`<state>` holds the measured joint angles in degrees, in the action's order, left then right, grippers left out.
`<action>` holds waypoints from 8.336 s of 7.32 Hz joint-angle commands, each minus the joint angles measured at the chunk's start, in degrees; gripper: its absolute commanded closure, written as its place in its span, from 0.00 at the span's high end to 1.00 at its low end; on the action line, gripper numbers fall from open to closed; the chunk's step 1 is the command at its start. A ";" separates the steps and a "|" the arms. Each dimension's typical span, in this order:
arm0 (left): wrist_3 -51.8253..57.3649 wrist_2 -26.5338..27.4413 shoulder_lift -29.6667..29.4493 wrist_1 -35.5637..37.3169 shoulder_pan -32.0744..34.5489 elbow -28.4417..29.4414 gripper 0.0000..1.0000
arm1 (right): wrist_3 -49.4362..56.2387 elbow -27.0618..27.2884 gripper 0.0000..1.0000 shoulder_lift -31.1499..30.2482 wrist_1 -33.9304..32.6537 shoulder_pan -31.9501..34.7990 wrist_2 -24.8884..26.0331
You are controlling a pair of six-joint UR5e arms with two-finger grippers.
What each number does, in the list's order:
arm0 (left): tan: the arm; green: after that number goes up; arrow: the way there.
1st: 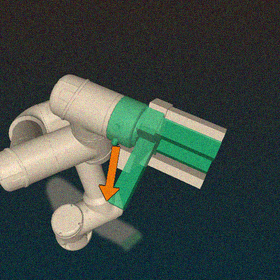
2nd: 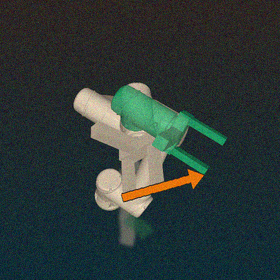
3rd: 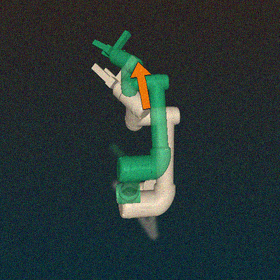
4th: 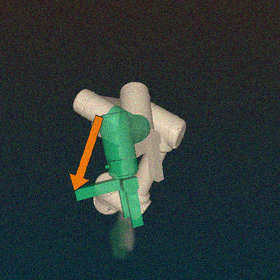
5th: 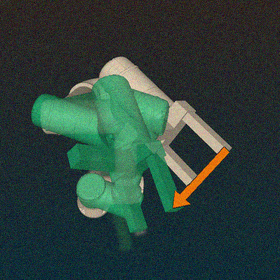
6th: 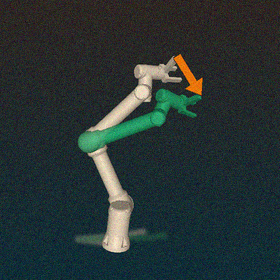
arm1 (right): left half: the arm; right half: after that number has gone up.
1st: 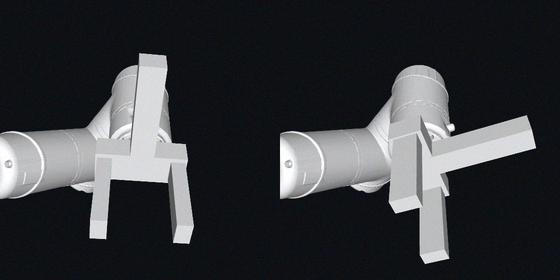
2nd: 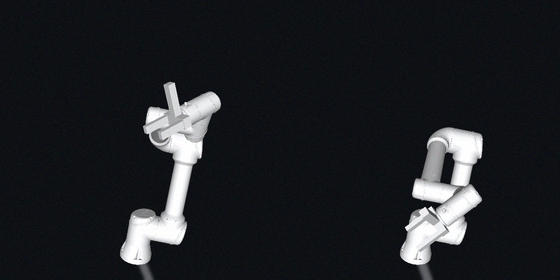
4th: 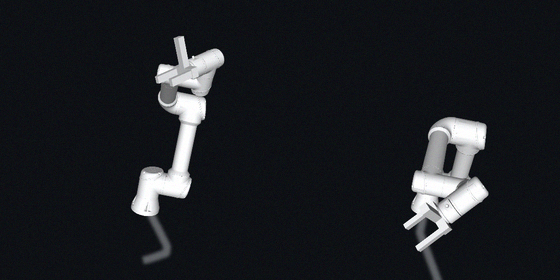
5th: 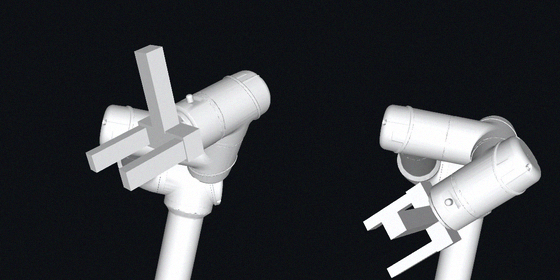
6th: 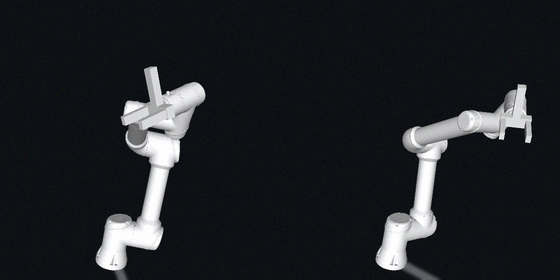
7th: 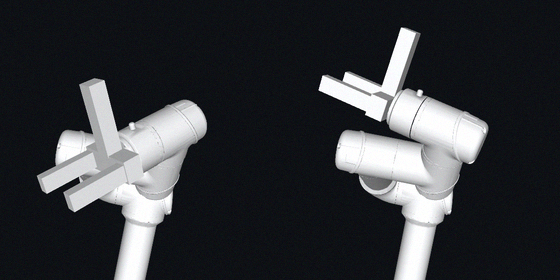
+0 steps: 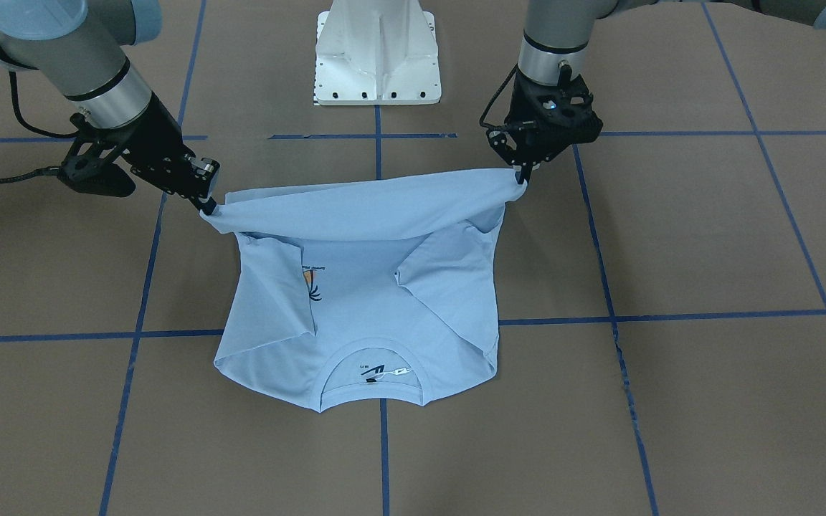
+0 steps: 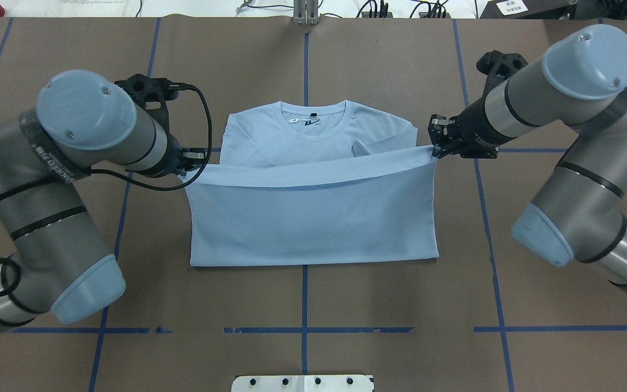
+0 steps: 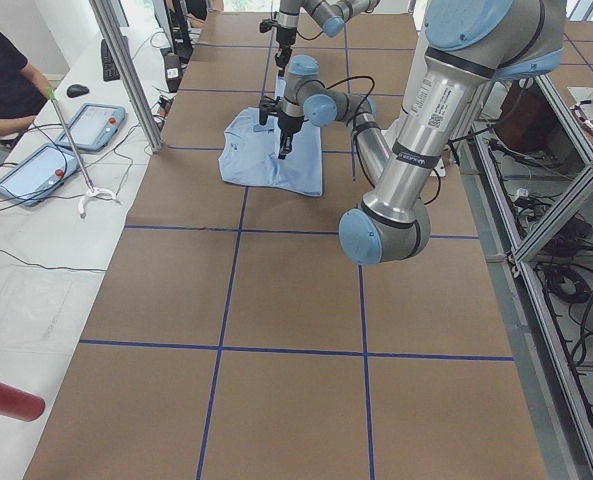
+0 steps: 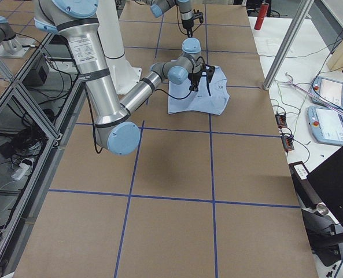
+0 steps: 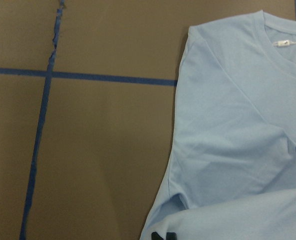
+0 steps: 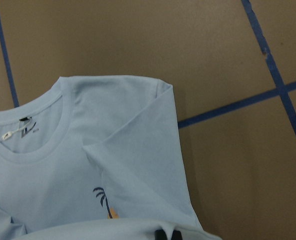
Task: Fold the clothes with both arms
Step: 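Lift the hem with both grippers and fold it toward the collar, then release the hem near the collar with both grippers, then move the right gripper to the folded shirt's near corner and grasp it, then drag the folded shirt with the right gripper away from the left arm, then move the right gripper to the far edge while the left reaches the near corner, then rotate the shirt with both grippers so its collar faces the right arm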
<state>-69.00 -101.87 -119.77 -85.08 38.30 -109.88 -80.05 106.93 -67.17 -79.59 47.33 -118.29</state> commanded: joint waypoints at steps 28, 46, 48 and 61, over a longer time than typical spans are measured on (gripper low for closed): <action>-0.52 0.36 -9.16 -20.56 6.09 22.78 1.00 | -0.28 -8.49 0.00 -12.11 27.38 -13.14 2.72; -19.07 -5.18 -1.60 -20.56 -3.63 11.54 1.00 | -8.11 14.18 1.00 -30.83 28.17 -16.09 -1.77; -35.25 -3.52 -1.52 -20.48 -12.24 11.27 0.99 | -8.19 13.57 1.00 -25.58 28.08 -10.26 -0.55; -44.99 0.97 -0.72 -14.32 -21.33 9.25 0.06 | -8.10 13.13 1.00 -23.88 28.08 -7.17 -0.63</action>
<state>-114.01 -100.95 -120.46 -99.40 17.04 -100.62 -88.15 119.99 -91.06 -51.51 40.11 -118.95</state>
